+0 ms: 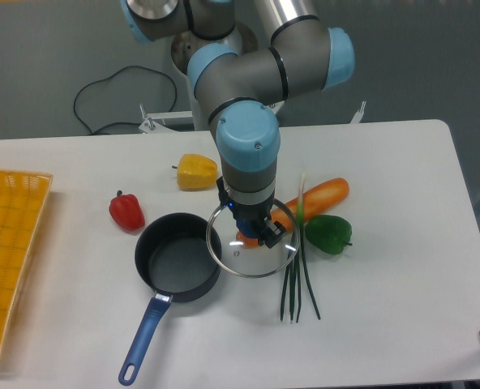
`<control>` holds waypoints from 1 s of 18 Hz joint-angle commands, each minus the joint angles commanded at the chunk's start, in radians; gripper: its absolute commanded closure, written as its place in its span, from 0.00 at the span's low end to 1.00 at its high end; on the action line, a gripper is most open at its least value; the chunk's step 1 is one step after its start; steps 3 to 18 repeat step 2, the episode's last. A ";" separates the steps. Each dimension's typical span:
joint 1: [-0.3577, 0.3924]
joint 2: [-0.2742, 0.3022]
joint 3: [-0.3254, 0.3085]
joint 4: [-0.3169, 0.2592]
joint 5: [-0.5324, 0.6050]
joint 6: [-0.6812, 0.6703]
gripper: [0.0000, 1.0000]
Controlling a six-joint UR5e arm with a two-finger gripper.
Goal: Open the lid
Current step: 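Lift the glass lid and carry it away from the saucepan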
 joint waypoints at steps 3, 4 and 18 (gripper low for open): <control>0.003 0.002 0.000 0.000 0.000 0.000 0.52; 0.003 0.002 0.000 0.000 0.000 0.000 0.52; 0.003 0.002 0.000 0.000 0.000 0.000 0.52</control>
